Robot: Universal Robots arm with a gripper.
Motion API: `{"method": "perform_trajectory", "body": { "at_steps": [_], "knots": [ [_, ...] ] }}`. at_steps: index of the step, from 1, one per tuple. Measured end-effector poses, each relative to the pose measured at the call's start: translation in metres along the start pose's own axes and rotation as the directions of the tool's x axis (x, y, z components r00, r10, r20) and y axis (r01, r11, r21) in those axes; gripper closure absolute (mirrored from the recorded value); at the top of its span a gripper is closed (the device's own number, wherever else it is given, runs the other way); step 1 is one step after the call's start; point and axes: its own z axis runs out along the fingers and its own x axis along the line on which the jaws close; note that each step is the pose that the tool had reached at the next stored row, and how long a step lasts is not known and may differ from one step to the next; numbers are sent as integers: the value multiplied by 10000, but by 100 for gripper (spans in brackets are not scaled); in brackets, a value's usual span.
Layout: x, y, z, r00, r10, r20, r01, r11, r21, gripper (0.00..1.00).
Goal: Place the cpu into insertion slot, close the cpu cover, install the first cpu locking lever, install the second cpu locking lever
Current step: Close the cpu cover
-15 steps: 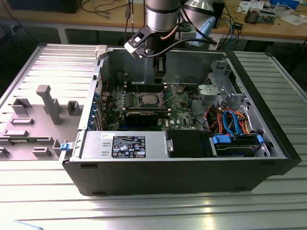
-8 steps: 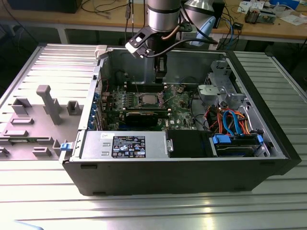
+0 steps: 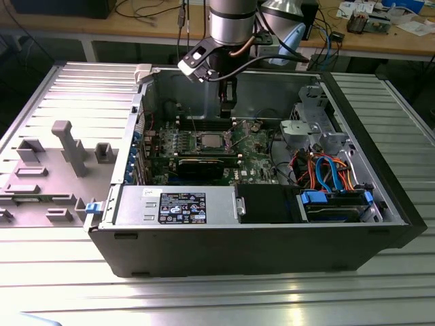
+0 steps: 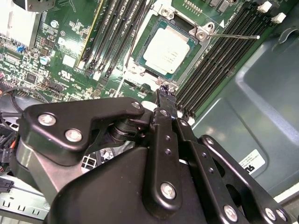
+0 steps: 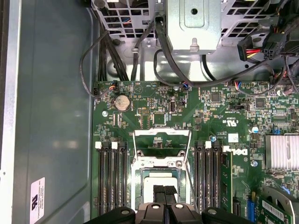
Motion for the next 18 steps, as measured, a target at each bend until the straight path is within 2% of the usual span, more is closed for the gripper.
{"method": "perform_trajectory", "body": {
  "at_steps": [10, 18],
  "knots": [
    [0, 58, 2, 10000, 1, -1, -1, 10000, 0, 89],
    [-1, 76, 3, 10000, 1, 0, -1, 10000, 0, 89]
  ]
}}
